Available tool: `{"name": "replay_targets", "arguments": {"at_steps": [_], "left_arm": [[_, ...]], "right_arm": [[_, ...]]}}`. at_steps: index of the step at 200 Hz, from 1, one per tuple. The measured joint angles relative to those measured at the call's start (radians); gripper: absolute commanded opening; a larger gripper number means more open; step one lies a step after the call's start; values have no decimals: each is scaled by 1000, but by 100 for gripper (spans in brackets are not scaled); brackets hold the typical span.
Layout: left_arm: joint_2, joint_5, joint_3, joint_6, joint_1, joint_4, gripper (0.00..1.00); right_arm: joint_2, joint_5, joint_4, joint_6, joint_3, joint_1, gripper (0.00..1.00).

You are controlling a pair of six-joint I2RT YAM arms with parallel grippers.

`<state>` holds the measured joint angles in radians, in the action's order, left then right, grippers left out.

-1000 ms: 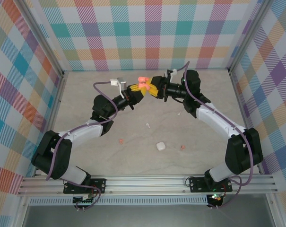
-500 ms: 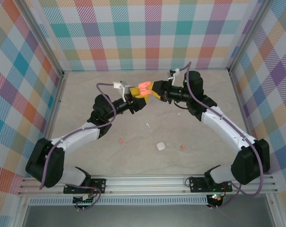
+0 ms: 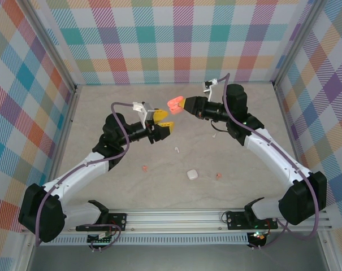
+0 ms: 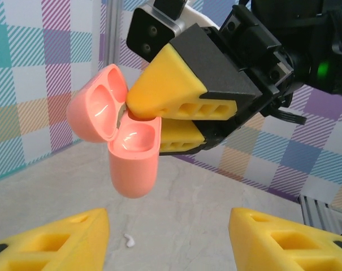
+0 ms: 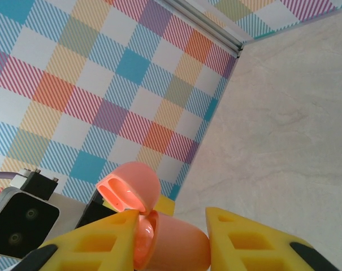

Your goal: Insert the wireless bluetooth earbuds into the charging case

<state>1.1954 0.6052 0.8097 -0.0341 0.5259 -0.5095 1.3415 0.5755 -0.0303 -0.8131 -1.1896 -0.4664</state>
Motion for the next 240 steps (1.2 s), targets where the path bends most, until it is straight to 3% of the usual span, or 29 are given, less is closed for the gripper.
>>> {"name": "replay_targets", "arguments": {"at_steps": [31,86,203,240], "left_arm": [[13,0,5,43,-1,6,57],[75,-1,26,52,-1,-43,45],[134,-19,58,-24,3,-179,47],[146,-4,67,-37,4,-183,33]], "right_arm": [[-10,5,3,22,0,0,31],[-23,11,3,26,2,-5,31],[-22,11,3,29,6,-5,32],[-14,11,2,29,6,-5,32]]}}
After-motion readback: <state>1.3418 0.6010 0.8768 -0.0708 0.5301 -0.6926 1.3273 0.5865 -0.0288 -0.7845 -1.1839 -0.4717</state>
